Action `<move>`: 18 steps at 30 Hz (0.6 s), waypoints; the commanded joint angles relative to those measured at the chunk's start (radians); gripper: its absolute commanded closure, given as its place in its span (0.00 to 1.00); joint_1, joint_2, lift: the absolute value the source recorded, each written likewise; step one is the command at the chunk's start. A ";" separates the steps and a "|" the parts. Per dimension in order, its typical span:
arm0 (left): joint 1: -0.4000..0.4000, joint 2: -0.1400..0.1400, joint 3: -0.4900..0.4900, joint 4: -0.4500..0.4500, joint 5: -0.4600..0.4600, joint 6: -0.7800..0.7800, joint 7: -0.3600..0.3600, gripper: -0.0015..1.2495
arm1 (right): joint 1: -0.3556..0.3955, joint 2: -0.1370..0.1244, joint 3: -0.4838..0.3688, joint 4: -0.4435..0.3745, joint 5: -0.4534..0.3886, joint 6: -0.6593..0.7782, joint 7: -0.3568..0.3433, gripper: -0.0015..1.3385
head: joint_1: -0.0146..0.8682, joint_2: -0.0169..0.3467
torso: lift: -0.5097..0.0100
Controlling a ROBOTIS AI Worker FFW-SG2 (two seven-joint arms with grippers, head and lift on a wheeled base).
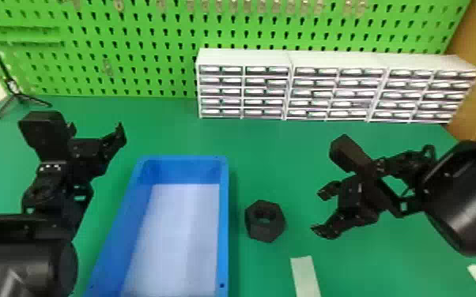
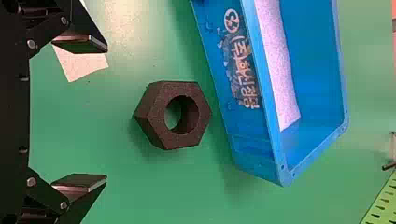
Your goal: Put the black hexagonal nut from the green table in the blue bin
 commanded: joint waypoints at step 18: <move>-0.001 0.000 0.000 0.000 0.002 0.000 0.000 0.22 | 0.000 0.005 -0.003 0.000 0.005 0.008 0.003 0.22 | 0.79 0.12 | 0.80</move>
